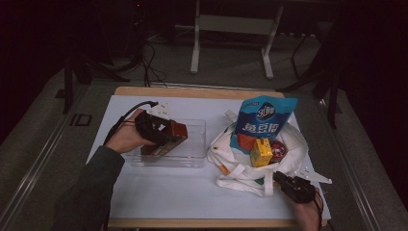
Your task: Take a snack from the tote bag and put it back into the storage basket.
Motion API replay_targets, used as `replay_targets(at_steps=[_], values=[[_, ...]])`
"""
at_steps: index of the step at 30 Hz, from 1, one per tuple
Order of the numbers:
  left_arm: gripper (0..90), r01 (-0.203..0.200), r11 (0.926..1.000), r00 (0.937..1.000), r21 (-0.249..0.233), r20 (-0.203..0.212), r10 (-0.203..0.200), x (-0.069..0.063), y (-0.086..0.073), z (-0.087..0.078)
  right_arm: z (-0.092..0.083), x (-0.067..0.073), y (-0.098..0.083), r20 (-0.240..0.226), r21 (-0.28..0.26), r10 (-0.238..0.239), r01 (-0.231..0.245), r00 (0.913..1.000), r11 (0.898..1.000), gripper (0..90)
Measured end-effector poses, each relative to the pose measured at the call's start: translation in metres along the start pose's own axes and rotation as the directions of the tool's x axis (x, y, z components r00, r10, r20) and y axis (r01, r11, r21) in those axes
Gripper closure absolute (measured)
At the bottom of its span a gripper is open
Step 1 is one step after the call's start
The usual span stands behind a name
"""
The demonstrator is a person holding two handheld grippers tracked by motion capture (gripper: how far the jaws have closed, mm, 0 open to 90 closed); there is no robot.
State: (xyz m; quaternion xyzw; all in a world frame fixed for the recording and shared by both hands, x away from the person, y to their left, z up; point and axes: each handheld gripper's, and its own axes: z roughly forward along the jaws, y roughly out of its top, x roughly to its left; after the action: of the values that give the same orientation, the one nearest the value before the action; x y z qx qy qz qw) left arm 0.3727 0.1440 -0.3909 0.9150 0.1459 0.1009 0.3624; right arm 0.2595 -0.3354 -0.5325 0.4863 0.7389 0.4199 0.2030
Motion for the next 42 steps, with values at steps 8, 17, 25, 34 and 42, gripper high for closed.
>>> replay_targets(at_steps=[8, 17, 25, 34, 42], values=[[37.9, 0.048, 0.9971, 0.9950, -0.058, 0.090, -0.043, -0.004, 0.002, 0.023, 0.000, 0.000, 0.000, 0.000, -0.001, 0.000, 0.000, 1.0000, 1.000, 80.1], [36.8, 0.081, 0.9958, 0.9881, -0.042, 0.134, -0.075, -0.013, 0.003, 0.047, 0.000, 0.000, 0.000, -0.001, -0.001, 0.001, -0.001, 1.0000, 1.000, 79.9], [36.5, 0.089, 0.9958, 0.9899, -0.018, 0.112, -0.087, -0.018, 0.007, 0.061, 0.000, 0.000, 0.000, -0.003, 0.000, 0.003, -0.003, 1.0000, 1.000, 79.9], [35.7, 0.098, 0.9950, 0.9918, 0.020, 0.080, -0.100, -0.025, 0.010, 0.077, 0.000, -0.001, 0.000, -0.003, 0.000, 0.003, -0.003, 1.0000, 1.000, 79.8], [34.4, 0.093, 0.9956, 0.9939, 0.012, 0.059, -0.093, -0.030, 0.015, 0.079, 0.000, 0.000, 0.000, -0.001, -0.001, 0.001, -0.001, 1.0000, 1.000, 78.7]])
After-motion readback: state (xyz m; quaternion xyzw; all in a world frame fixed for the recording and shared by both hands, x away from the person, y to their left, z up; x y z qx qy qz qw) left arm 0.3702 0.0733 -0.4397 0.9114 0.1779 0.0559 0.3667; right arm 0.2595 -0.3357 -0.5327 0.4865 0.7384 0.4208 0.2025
